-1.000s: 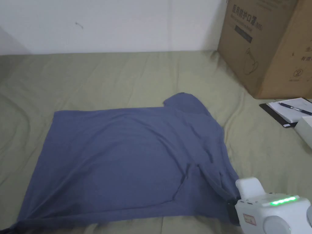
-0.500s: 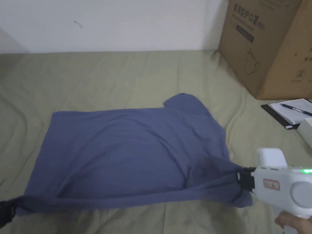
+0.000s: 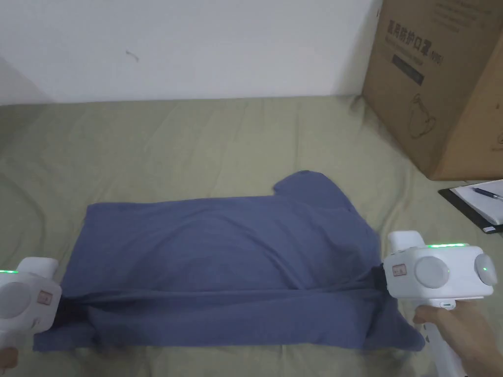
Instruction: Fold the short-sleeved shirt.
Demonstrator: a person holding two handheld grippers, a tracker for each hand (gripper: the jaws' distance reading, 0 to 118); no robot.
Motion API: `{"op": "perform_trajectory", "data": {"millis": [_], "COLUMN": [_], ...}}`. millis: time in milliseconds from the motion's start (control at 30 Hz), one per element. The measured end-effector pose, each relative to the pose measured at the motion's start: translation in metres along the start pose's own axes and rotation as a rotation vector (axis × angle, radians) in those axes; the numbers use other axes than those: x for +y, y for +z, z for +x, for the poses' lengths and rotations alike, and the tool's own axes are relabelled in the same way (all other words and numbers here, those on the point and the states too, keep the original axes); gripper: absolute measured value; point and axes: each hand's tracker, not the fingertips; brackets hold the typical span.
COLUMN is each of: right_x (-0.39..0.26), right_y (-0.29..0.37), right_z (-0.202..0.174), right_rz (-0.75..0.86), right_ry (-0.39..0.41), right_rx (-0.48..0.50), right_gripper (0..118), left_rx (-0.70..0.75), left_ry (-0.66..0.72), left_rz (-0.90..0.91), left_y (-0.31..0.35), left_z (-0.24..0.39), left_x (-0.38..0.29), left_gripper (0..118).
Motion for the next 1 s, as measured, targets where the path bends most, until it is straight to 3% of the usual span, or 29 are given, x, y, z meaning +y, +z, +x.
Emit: {"op": "perform_trajectory", "data": {"millis": [33,67,100,200,300,367,400,433,467,500,567,600,867,900,967,1000], "right_x": [0.000,0.000,0.000,-0.008,-0.021,-0.032,-0.038,-0.044,-0.053,-0.061,-0.078,-0.086,-0.120,-0.122,-0.125,-0.126], "right_y": [0.002,0.006,0.009,0.033,0.064,0.079,0.086,0.092,0.096,0.095,0.102,0.104,0.102,0.099,0.096,0.095], "right_z": [0.001,0.001,0.004,0.010,0.007,0.006,0.005,0.004,-0.001,-0.003,-0.011,-0.014,-0.054,-0.053,-0.052,-0.050], "right_rz": [0.003,0.013,0.025,0.101,0.138,0.167,0.155,0.137,0.147,0.156,0.167,0.166,0.101,0.094,0.084,0.077], "right_ry": [0.000,0.004,0.021,0.025,-0.001,-0.030,-0.058,-0.074,-0.063,-0.055,-0.016,-0.014,-0.019,-0.024,-0.034,-0.044], "right_rx": [0.001,-0.014,-0.023,0.000,0.036,0.119,0.166,0.193,0.184,0.171,0.158,0.175,0.191,0.182,0.169,0.164], "right_gripper": [50,87,112,115,111,108,93,66,37,14,9,0,0,0,0,0], "left_rx": [0.002,0.022,0.022,-0.021,-0.128,-0.148,-0.161,-0.168,-0.173,-0.183,-0.190,-0.198,-0.183,-0.180,-0.172,-0.167], "left_ry": [0.008,0.028,0.048,0.163,0.287,0.333,0.331,0.330,0.330,0.326,0.315,0.305,0.292,0.300,0.326,0.335], "left_rz": [0.007,0.018,0.024,0.080,0.090,0.121,0.126,0.126,0.129,0.128,0.113,0.115,0.121,0.122,0.116,0.115], "left_y": [0.002,0.005,0.009,0.031,0.055,0.070,0.077,0.082,0.087,0.090,0.090,0.085,0.069,0.066,0.057,0.056], "left_z": [-0.003,-0.007,-0.012,-0.030,-0.046,-0.048,-0.048,-0.046,-0.042,-0.038,-0.029,-0.025,-0.025,-0.027,-0.034,-0.029], "left_x": [-0.001,-0.003,-0.006,-0.019,-0.041,-0.061,-0.072,-0.081,-0.092,-0.102,-0.119,-0.125,-0.117,-0.110,-0.095,-0.089], "left_gripper": [65,91,107,108,108,108,107,103,89,57,0,0,1,18,62,74]}}
